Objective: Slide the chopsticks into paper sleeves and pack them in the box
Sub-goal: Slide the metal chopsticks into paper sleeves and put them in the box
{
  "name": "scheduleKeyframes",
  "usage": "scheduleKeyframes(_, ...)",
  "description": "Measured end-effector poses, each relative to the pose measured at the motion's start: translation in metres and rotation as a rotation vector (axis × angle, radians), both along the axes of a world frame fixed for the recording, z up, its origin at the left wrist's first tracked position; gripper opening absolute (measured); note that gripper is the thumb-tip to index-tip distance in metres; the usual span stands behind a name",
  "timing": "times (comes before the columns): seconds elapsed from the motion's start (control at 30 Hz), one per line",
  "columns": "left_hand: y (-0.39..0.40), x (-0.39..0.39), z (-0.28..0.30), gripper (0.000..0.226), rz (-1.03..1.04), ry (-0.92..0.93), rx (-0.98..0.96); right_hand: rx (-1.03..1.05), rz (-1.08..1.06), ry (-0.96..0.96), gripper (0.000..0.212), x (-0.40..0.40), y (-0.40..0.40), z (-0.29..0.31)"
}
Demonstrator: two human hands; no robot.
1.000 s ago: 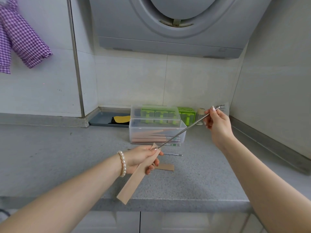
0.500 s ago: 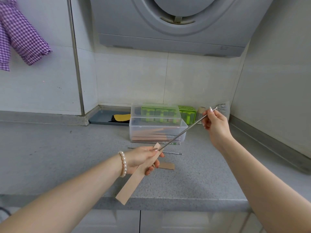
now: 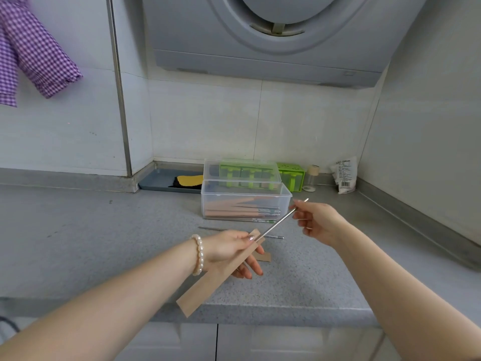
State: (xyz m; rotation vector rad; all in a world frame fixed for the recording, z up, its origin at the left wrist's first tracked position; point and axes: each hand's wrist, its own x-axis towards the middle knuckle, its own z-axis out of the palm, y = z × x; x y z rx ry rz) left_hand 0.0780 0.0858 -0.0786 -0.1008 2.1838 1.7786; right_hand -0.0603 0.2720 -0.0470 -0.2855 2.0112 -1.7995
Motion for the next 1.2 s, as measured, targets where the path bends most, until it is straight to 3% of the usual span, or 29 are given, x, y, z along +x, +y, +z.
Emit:
scheduleKeyframes(0.23,0.002,-0.004,-0.002,0.036,0.03,-0.005,-0.026,0.074,0.156,-0.109,0.017,0.017,-0.018,-0.017)
scheduleKeyframes(0.57,-0.002,-0.006,-0.002,0.034,0.097,-0.007,-0.021,0.026,0.348,-0.17,0.019,0.029,-0.04,-0.035)
scheduleKeyframes(0.7,-0.007,-0.007,-0.003,0.034,0.117,-0.03,-0.009,0.001,0.355,-0.154,0.033,0.016,-0.04,-0.039)
scheduleKeyframes(0.77,-0.013,-0.009,-0.002,0.035,0.132,-0.041,0.0,0.057,0.205,0.007,0.04,0.0,-0.04,-0.041)
scheduleKeyframes(0.83,-0.019,-0.011,-0.003,0.035,0.15,-0.051,0.003,0.294,0.052,0.329,0.042,-0.018,-0.042,-0.046)
scheduleKeyframes(0.9,-0.026,-0.015,-0.005,0.035,0.166,-0.061,0.004,0.539,0.083,0.582,0.041,-0.035,-0.046,-0.054)
scheduleKeyframes(1.07,-0.035,-0.026,-0.01,0.036,0.189,-0.083,0.047,0.877,0.264,0.817,0.035,-0.065,-0.064,-0.075)
scheduleKeyframes(1.2,-0.041,-0.033,-0.012,0.037,0.198,-0.086,0.068,0.937,0.281,0.879,0.034,-0.076,-0.069,-0.084)
